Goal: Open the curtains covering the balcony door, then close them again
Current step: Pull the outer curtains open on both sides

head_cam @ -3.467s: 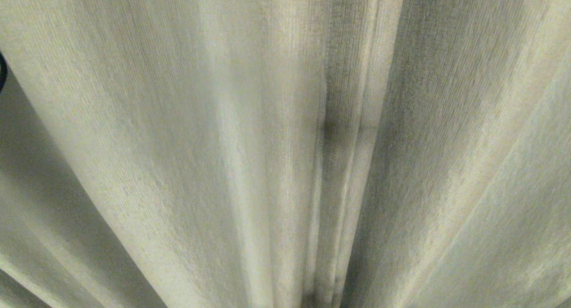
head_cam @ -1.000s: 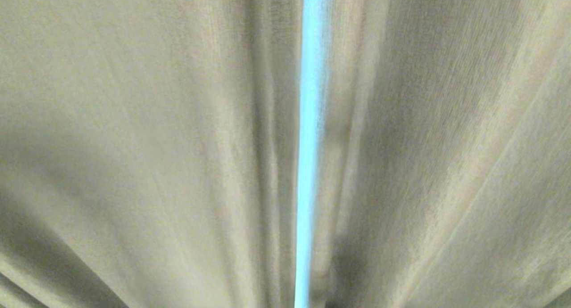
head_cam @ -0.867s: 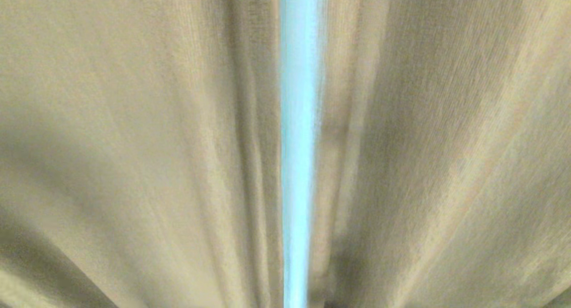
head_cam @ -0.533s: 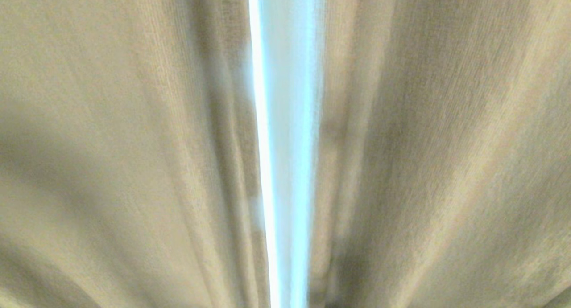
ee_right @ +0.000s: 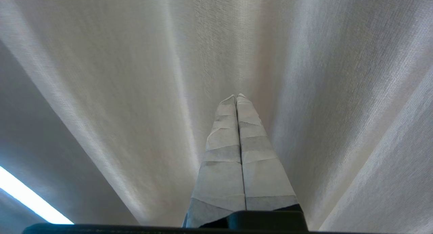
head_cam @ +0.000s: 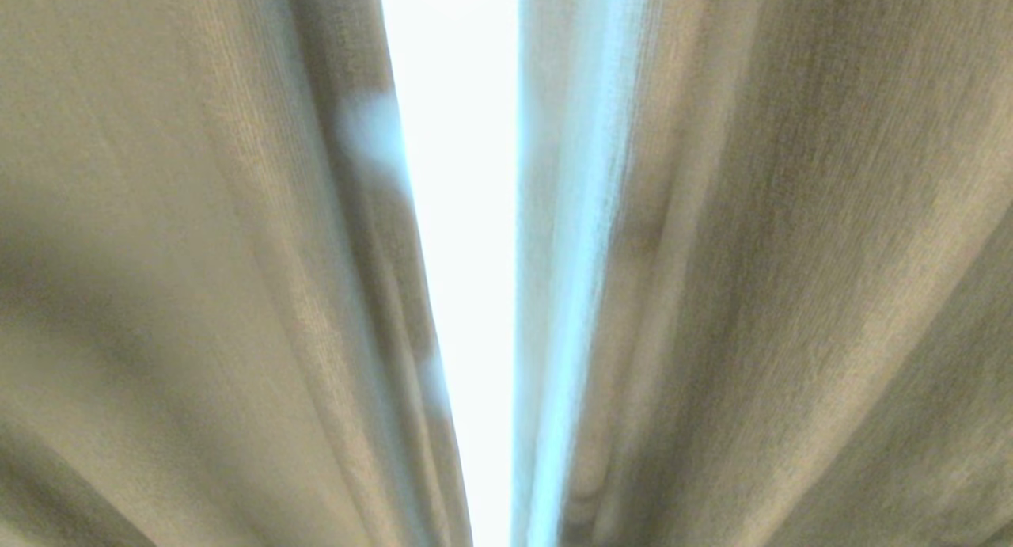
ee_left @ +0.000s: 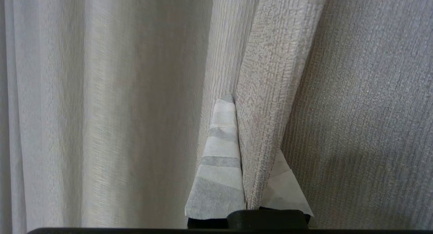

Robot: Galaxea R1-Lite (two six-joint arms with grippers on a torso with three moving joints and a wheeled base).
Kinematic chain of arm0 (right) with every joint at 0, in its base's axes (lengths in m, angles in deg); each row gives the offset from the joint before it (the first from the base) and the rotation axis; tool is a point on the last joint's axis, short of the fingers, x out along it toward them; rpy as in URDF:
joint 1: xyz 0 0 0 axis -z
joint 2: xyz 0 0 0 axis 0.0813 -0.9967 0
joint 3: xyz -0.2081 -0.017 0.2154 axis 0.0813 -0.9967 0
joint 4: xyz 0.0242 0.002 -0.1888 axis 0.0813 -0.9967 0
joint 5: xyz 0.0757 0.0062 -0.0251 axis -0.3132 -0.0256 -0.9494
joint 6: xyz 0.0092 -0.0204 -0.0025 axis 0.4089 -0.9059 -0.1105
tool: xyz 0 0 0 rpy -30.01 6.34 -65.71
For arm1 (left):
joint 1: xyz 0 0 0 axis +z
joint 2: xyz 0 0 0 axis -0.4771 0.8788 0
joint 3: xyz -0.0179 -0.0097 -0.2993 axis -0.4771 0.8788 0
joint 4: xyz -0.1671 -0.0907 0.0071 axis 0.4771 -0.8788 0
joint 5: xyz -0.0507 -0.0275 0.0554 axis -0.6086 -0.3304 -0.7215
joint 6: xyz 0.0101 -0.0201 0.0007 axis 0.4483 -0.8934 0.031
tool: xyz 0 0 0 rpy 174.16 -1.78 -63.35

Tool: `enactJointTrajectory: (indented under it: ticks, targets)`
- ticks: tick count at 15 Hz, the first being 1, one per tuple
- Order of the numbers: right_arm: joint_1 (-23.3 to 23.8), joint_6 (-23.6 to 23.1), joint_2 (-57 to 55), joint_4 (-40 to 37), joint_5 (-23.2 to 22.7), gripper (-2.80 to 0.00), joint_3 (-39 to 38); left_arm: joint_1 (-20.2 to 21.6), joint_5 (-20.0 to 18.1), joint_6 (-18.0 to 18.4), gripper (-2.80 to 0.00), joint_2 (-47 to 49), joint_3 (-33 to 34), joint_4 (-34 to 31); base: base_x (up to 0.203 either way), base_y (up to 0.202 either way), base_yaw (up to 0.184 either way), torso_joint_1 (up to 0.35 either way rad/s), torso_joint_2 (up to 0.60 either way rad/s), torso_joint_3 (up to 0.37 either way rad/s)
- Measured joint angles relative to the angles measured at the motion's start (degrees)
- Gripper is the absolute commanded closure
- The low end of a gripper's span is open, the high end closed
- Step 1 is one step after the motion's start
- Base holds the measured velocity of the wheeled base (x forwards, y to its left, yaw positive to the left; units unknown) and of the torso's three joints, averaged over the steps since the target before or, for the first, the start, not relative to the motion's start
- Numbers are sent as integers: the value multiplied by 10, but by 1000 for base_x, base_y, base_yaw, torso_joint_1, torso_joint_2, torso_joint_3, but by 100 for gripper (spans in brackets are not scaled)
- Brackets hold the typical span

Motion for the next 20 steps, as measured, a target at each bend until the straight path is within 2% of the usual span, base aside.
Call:
enactJointTrajectory:
  ticks: [3, 6, 9, 15, 20]
  targets:
    - [0, 0, 0, 0, 0, 0, 0, -1, -9, 0, 0, 1, 1, 3, 0, 0, 0, 0, 0, 0]
    - [0, 0, 0, 0, 0, 0, 0, -17, -49, 0, 0, -7, 2, 7, 0, 0, 0, 0, 0, 0]
    - [0, 0, 0, 0, 0, 0, 0, -59, -51, 3, 0, -24, 6, 5, 0, 0, 0, 0, 0, 0]
    - [0, 0, 0, 0, 0, 0, 0, -174, -49, 14, 0, -68, 21, 4, 0, 0, 0, 0, 0, 0]
    - [0, 0, 0, 0, 0, 0, 0, -195, -50, 15, 0, -88, 24, 4, 0, 0, 0, 0, 0, 0]
